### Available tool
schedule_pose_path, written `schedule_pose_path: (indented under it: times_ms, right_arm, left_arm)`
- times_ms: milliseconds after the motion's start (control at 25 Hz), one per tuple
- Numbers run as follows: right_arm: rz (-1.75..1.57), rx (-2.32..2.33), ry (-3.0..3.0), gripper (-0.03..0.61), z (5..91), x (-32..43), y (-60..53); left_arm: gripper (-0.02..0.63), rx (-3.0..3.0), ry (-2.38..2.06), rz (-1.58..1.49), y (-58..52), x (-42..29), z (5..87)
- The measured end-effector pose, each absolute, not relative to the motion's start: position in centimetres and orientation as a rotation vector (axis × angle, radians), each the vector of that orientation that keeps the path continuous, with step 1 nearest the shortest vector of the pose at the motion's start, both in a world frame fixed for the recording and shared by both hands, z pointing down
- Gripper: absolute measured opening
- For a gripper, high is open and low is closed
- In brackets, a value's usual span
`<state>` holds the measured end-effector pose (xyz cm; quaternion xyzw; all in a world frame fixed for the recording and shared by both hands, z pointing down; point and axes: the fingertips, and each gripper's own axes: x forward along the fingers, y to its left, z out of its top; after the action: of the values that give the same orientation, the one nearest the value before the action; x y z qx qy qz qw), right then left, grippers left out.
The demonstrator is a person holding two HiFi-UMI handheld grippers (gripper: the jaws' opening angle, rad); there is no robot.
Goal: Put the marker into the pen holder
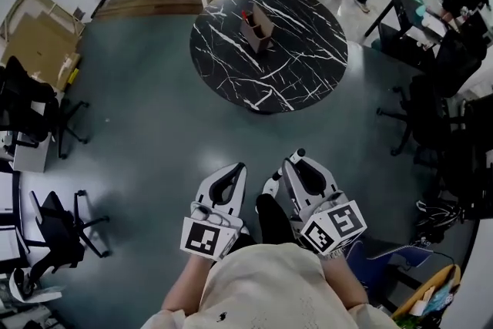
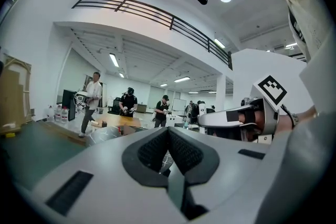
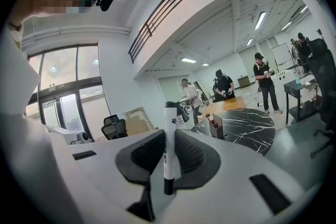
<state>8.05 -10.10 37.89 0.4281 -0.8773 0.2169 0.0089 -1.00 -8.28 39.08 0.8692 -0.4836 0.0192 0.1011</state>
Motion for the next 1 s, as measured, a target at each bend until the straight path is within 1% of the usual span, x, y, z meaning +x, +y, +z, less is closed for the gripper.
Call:
schedule_pose_path:
  times_ms: [200, 560, 760, 1000]
  right_arm:
    - [0.653, 1.267, -2.763, 0.075, 37.6, 9.7, -17.3]
    - [0.634, 1.243, -2.782, 0.075, 36.8, 10.7, -27.4]
    - [0.570, 1.310, -2.773, 0.075, 37.1, 10.8, -34.5]
    - [0.533, 1.443, -2.761, 0.075, 36.4, 9.6, -43.1]
  left_arm:
    - [0.008, 2.541, -1.506, -0.024, -16.4, 0.7, 37.4]
    - [0.008, 2.508, -1.576, -0.003, -25.2, 0.9, 36.8]
    - [0.008, 2.538, -1.518, 0.022, -31.8, 0.8, 38.7]
    - [0.008, 2.594, -1.407, 0.010, -40.8, -0.3, 39.0]
